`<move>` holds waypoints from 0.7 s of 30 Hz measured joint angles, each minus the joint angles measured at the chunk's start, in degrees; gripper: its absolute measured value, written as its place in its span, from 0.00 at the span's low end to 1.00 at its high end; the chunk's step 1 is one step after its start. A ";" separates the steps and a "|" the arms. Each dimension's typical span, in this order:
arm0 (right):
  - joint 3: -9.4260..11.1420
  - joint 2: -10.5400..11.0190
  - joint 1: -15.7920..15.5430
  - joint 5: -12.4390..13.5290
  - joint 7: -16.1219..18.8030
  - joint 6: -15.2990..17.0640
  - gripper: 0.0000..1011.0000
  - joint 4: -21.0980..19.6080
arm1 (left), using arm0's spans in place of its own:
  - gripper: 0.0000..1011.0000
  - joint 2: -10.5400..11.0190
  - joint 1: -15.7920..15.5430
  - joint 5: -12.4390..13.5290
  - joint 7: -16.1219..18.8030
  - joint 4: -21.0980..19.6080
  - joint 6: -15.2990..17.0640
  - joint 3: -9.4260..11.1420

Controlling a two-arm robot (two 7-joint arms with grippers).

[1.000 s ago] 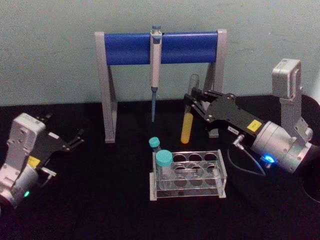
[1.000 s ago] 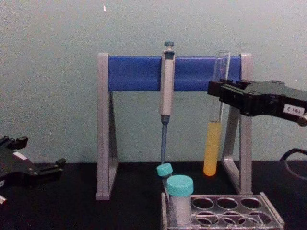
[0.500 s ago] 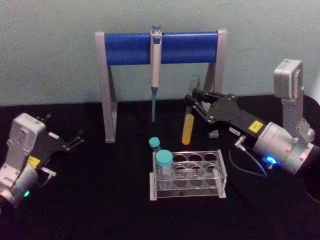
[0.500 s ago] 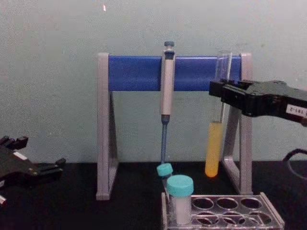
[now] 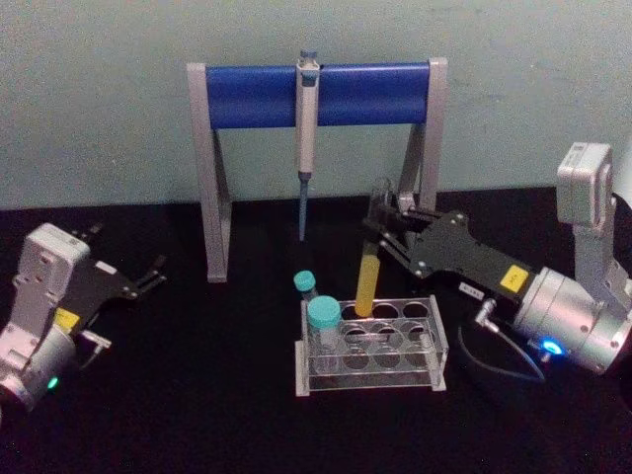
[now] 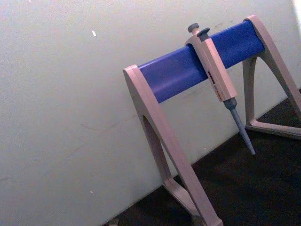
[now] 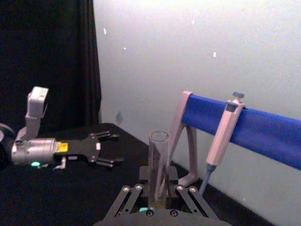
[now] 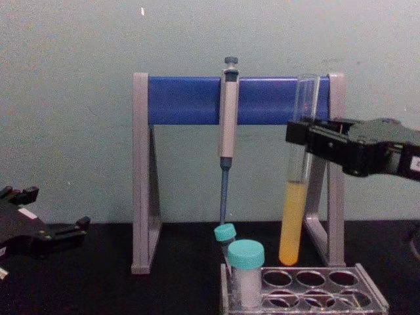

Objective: Pick up the test tube from the test tube rack, shake it, then place it back into the test tube rack.

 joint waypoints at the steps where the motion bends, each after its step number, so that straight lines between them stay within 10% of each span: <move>1: -0.04 0.13 -0.20 0.06 0.04 -0.08 0.24 -0.08 | 0.99 0.00 0.00 0.00 0.00 0.00 0.00 0.00; 21: -1.78 -0.30 -0.17 0.00 0.71 -1.37 0.24 2.56 | 0.99 0.00 0.00 0.00 0.00 0.00 0.00 0.00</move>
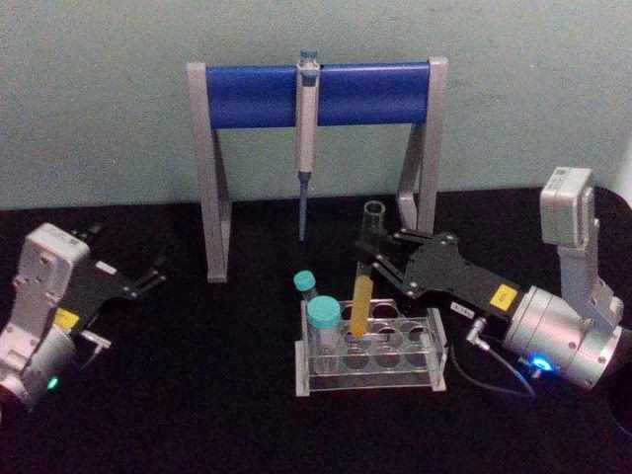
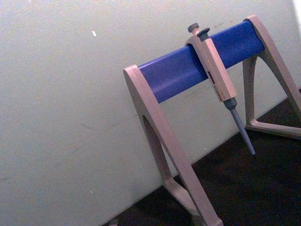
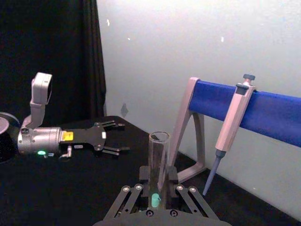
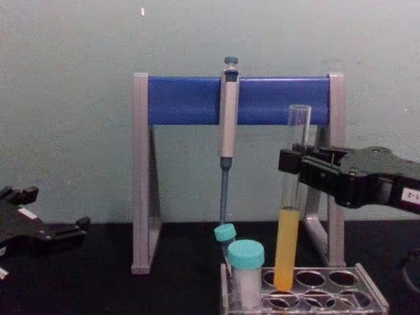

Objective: Pick up the test tube from the test tube rack, shake it, then place it back into the test tube rack.

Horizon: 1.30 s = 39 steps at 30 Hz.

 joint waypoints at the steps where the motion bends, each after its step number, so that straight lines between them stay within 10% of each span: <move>1: -0.82 -1.04 0.62 -0.79 0.10 -0.64 0.24 2.11 | 0.99 0.00 0.00 0.00 0.00 0.00 0.00 0.00; 39: -1.87 -2.58 -0.70 -2.91 -0.76 0.28 0.24 5.49 | 0.99 0.00 0.00 0.01 0.00 0.00 0.00 0.00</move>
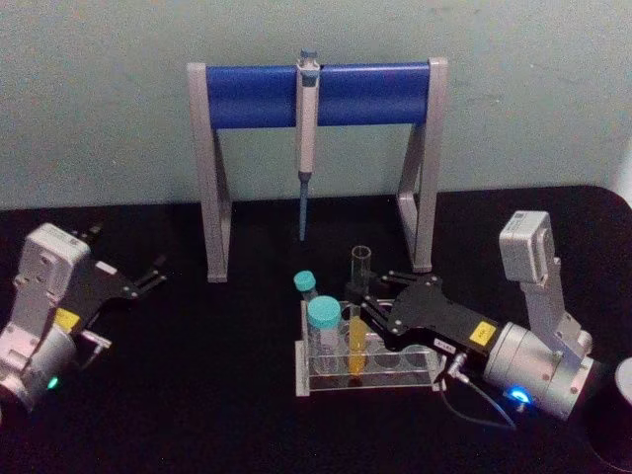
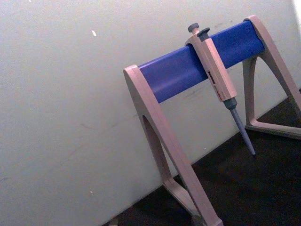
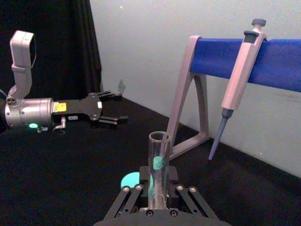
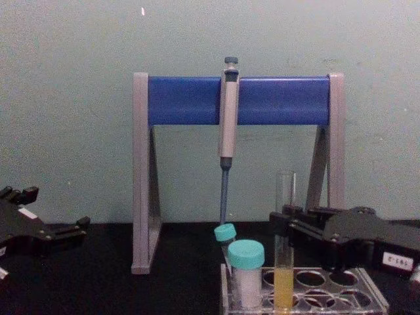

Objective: Pick up the test tube from the test tube rack, shake it, then place it back into the test tube rack.

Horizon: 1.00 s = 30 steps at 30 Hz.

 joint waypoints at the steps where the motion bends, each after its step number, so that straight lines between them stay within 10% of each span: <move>1: -0.01 -0.03 0.00 -0.04 0.00 0.02 0.24 0.09 | 0.99 0.00 0.00 0.00 0.00 0.00 0.00 0.00; 30: -0.08 -0.27 0.01 -0.64 -0.21 0.53 0.26 0.62 | 0.99 0.00 0.00 0.00 0.00 0.00 0.00 0.00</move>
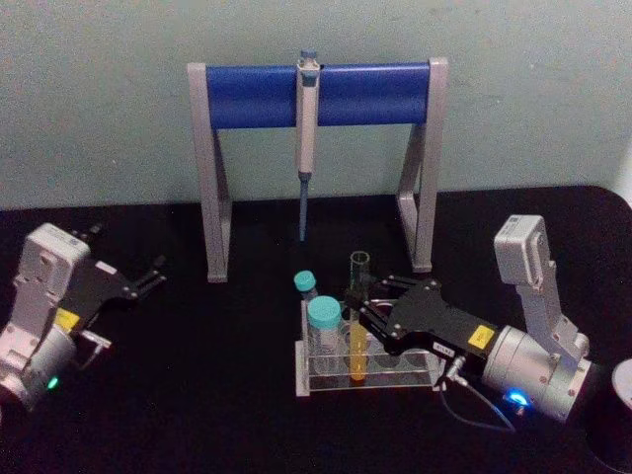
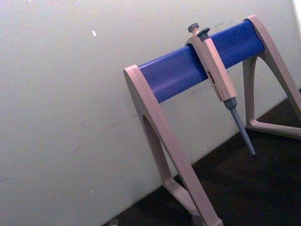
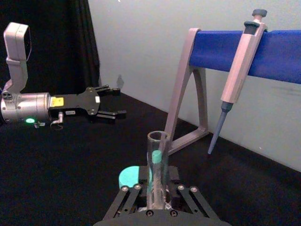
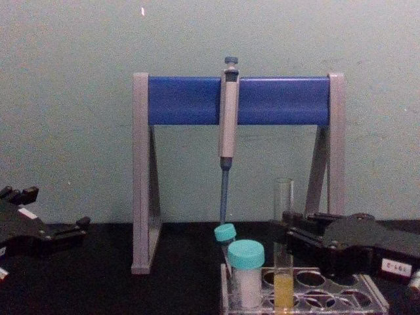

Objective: Pick up the test tube from the test tube rack, shake it, then place it back into the test tube rack.

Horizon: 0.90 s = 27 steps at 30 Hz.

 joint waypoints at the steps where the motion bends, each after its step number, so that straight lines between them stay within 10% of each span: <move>1: 0.00 0.00 0.00 0.01 0.00 0.00 0.28 0.00 | 0.99 0.00 0.00 0.00 0.00 0.00 0.00 0.00; 27: 0.03 0.00 0.00 0.15 0.09 -0.02 0.99 -0.03 | 0.99 0.00 0.00 0.00 0.00 0.00 0.00 0.00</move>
